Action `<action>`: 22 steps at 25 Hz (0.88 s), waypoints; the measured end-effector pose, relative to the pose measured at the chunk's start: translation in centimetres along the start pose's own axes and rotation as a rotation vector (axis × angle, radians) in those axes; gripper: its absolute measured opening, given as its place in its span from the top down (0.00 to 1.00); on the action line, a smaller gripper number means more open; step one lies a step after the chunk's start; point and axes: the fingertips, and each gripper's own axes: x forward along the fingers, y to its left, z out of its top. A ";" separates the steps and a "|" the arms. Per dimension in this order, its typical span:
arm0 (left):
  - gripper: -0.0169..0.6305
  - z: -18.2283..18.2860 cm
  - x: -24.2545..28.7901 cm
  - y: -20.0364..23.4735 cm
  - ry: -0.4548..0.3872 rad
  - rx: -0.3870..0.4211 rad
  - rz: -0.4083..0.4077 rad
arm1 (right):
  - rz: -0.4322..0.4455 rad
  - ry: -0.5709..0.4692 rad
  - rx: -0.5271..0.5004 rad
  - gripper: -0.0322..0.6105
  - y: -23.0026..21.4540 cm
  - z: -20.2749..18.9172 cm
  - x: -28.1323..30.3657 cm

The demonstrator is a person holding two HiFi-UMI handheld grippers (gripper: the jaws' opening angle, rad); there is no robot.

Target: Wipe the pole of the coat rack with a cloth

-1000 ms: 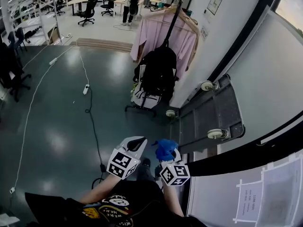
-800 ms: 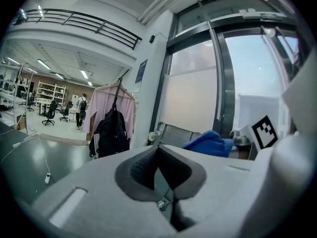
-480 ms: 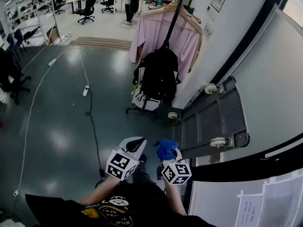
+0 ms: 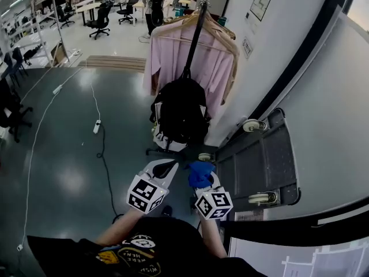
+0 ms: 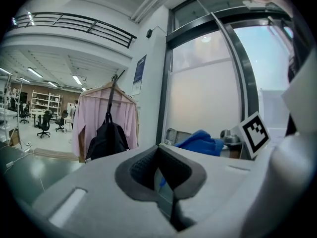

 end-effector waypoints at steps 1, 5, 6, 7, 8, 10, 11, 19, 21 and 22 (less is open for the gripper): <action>0.97 0.2 1.1 0.5 0.000 0.004 -0.001 | 0.004 0.002 -0.007 0.91 -0.7 0.4 0.7; 0.97 -0.2 4.8 2.8 0.032 0.017 0.005 | 0.022 0.032 -0.015 0.91 -2.8 0.9 4.1; 0.97 0.0 5.5 3.4 0.031 0.014 0.004 | 0.028 0.041 -0.015 0.91 -3.2 0.9 5.0; 0.97 0.3 6.3 4.0 0.027 0.011 0.004 | 0.035 0.050 -0.015 0.91 -3.5 0.9 6.0; 0.97 0.7 7.0 4.7 0.021 0.006 0.004 | 0.042 0.059 -0.016 0.91 -3.9 1.1 7.0; 0.97 1.7 8.6 6.5 0.008 -0.001 0.005 | 0.055 0.068 -0.024 0.91 -4.5 1.7 9.4; 0.97 2.4 9.4 7.6 -0.001 -0.003 0.005 | 0.062 0.064 -0.031 0.91 -4.8 2.4 10.9; 0.97 8.8 15.0 18.4 -0.090 0.023 -0.001 | 0.102 -0.202 -0.232 0.91 -6.7 21.4 27.5; 0.97 10.2 16.2 21.1 -0.095 0.023 -0.016 | 0.090 -0.296 -0.326 0.91 -6.0 29.7 31.1; 0.97 10.8 16.8 22.3 -0.099 0.027 -0.026 | 0.079 -0.342 -0.372 0.91 -5.6 34.0 32.6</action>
